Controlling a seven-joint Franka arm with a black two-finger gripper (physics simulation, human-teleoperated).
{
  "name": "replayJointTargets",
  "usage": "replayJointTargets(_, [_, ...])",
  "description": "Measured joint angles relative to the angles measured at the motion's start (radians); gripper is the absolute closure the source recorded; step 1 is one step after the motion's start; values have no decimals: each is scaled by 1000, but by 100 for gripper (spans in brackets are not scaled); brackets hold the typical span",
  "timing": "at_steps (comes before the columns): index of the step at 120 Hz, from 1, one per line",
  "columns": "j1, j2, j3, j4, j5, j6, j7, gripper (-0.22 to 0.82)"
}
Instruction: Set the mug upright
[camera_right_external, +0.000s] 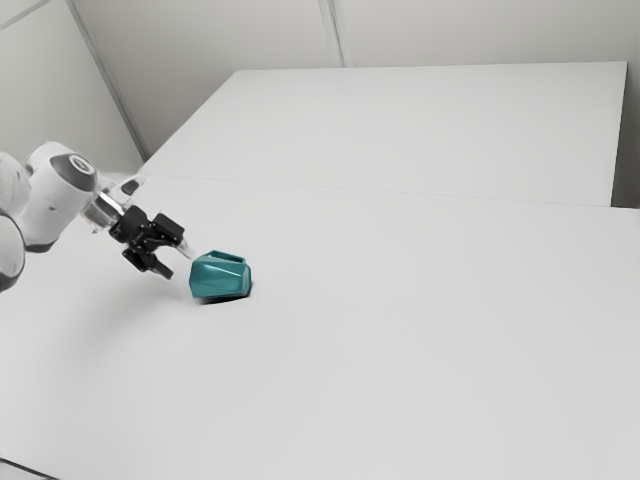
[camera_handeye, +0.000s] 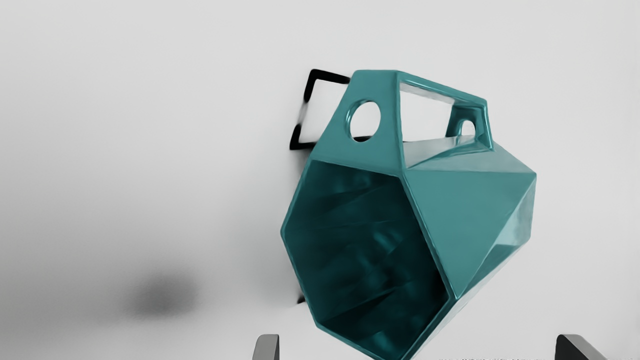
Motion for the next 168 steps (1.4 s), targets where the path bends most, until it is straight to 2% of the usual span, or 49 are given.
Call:
replayJointTargets(28, [44, 65, -18, 3, -157, -97, 133, 0])
replayJointTargets(56, [48, 110, -41, 33, -225, -136, 239, 1])
replayJointTargets(68, [42, 114, -43, 45, -238, -142, 272, 11])
replayJointTargets(94, [45, 115, -44, 49, -256, -147, 327, 51])
replayJointTargets(108, [44, 114, -44, 47, -262, -148, 349, 64])
replayJointTargets(130, [41, 101, -56, 45, -272, -151, 364, 73])
replayJointTargets(168, [13, 52, -77, 48, -287, -147, 368, 75])
